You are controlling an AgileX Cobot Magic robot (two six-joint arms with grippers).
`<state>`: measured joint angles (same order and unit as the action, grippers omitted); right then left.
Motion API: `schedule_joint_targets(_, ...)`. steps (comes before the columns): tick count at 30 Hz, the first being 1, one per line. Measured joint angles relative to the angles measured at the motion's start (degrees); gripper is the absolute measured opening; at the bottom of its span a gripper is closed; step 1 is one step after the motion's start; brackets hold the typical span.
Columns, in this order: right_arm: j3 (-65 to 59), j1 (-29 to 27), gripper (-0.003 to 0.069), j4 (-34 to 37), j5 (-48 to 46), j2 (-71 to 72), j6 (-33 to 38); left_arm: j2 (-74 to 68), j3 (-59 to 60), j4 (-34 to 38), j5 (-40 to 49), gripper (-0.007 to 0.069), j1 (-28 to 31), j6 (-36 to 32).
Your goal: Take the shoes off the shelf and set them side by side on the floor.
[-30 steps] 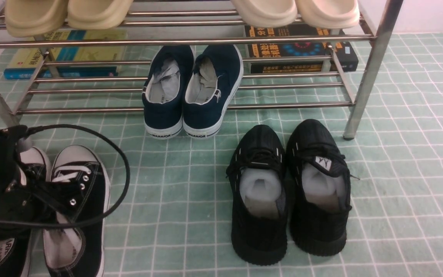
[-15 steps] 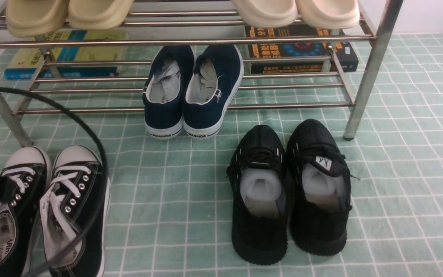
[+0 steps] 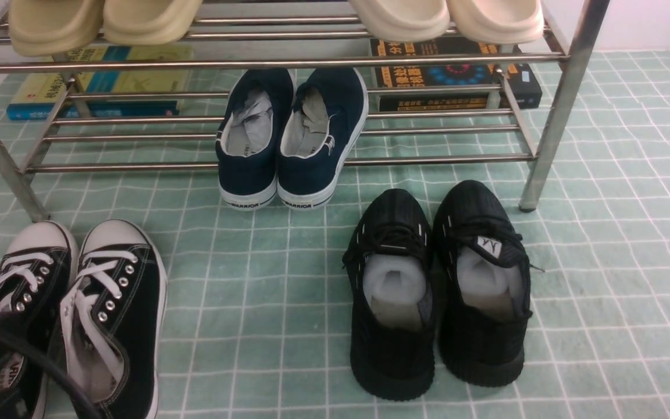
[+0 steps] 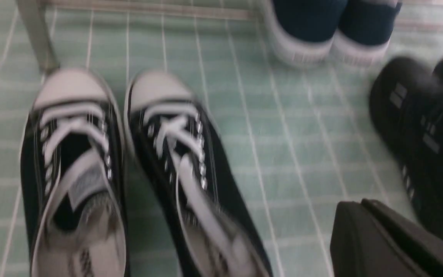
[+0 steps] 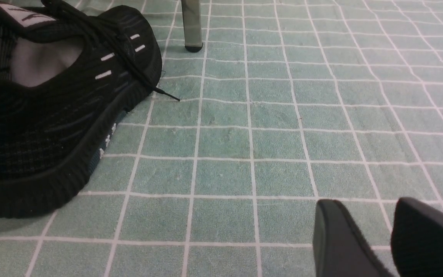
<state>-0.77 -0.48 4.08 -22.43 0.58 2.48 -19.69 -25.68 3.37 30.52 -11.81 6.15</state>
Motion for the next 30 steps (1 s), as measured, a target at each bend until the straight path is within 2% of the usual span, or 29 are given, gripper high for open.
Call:
schedule_joint_targets(5, 0.0, 0.0, 0.0237, 0.0, 0.0, 0.0, 0.0, 2.4, 3.5, -0.2, -4.3, 0.0001, 0.0, 0.0)
schedule_joint_targets(18, 0.0, 0.0, 0.0237, 0.0, 0.0, 0.0, 0.0, 2.4, 4.9, -2.1, -3.1, 0.0012, 0.0, -0.1)
schedule_joint_targets(24, 0.0, 0.0, 0.0237, 0.0, 0.0, 0.0, 0.0, 9.6, 12.9, -3.4, -4.7, 0.0018, 0.0, -0.1)
schedule_joint_targets(27, 0.0, 0.0, 0.0237, 0.0, 0.0, 0.0, 0.0, 13.5, 15.8, -4.3, -4.8, 0.0019, 1.2, -0.1)
schedule_joint_targets(30, 0.0, 0.0, 0.0237, 0.0, 0.0, 0.0, 0.0, 17.6, 19.7, -5.4, -5.3, 0.0023, 5.8, -0.1)
